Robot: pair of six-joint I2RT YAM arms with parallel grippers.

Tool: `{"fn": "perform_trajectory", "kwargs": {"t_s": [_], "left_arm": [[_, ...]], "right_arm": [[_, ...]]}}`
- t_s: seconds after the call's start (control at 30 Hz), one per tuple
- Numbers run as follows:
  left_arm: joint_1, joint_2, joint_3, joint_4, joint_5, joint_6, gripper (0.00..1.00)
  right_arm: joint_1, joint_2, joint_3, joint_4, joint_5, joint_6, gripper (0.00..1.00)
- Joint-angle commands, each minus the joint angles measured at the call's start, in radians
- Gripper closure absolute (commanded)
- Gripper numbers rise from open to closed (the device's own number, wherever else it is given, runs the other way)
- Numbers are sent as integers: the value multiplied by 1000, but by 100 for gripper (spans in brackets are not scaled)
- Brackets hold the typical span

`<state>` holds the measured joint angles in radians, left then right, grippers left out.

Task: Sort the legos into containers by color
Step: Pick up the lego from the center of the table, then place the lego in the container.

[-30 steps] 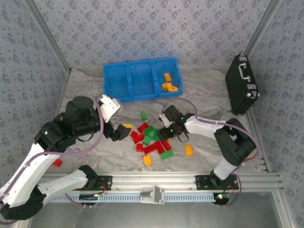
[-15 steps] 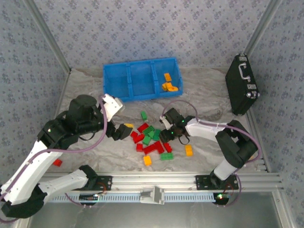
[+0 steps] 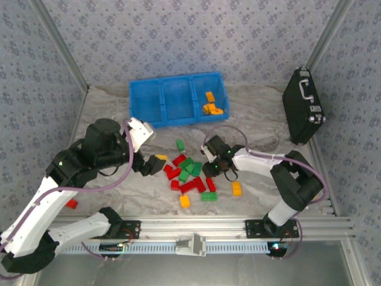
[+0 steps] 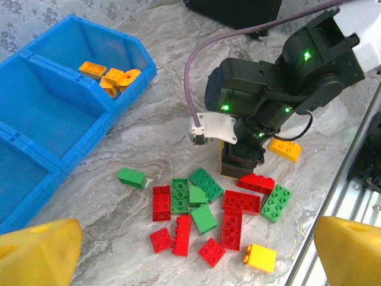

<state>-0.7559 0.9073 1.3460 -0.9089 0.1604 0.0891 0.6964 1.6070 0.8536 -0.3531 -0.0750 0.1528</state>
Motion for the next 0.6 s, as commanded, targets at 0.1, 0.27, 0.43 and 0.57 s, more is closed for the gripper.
{"fn": "perform_trajectory", "kwargs": {"t_s": [0.1, 0.27, 0.43, 0.57], "left_arm": [[-9, 3, 31, 2, 4, 25, 0], [-9, -6, 15, 20, 3, 19, 0], [-8, -5, 4, 27, -8, 17, 0], [-9, -2, 6, 27, -18, 7, 0]], "right_arm": [[-112, -57, 159, -136, -3, -22, 65], [-203, 26, 406, -146, -15, -82, 67], [-247, 218, 628, -72, 49, -99, 68], [-265, 381, 814, -41, 66, -90, 68]]}}
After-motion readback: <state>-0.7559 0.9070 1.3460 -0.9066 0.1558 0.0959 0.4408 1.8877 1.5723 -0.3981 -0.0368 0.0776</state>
